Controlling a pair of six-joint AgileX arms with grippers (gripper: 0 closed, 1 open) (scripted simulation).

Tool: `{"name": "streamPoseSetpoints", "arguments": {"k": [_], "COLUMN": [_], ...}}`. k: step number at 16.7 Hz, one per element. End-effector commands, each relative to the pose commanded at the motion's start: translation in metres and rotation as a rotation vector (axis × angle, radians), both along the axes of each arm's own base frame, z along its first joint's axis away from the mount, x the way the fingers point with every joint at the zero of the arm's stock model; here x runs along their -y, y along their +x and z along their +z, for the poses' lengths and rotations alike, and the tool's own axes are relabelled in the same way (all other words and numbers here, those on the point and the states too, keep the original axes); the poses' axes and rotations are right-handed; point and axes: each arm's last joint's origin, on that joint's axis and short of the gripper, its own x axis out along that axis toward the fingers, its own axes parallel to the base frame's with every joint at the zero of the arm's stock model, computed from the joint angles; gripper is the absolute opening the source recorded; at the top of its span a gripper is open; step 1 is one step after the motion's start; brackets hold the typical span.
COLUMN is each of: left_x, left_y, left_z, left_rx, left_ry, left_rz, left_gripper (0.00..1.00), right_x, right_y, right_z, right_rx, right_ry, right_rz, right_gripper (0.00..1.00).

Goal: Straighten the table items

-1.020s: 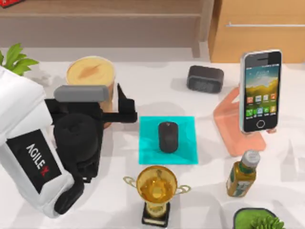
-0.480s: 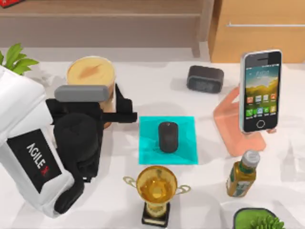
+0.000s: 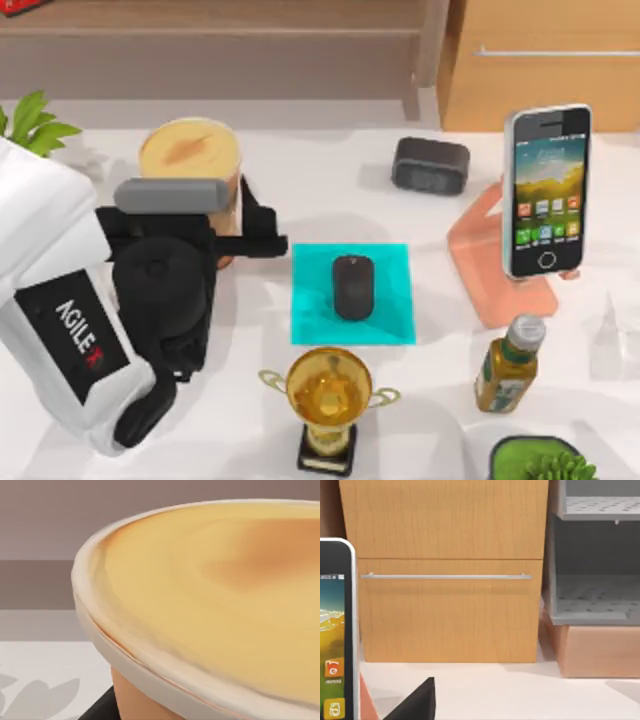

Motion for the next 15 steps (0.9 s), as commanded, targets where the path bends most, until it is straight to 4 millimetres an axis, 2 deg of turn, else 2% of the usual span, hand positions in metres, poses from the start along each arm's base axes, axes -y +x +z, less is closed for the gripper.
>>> {"name": "streamPoseSetpoints", "arguments": {"k": [10, 15], "left_x": [0.0, 0.0], "left_y": [0.0, 0.0], "left_z": [0.001, 0.01], "left_rx": [0.0, 0.0], "left_ry": [0.002, 0.002], "left_rz": [-0.001, -0.001], "left_gripper": [0.0, 0.0], "right_x": [0.0, 0.0], "right_y": [0.0, 0.0], "right_z": [0.0, 0.0], "right_rx": [0.0, 0.0], "right_ry": [0.0, 0.0], "right_rz": [0.0, 0.0], "right_gripper": [1.0, 1.0]}}
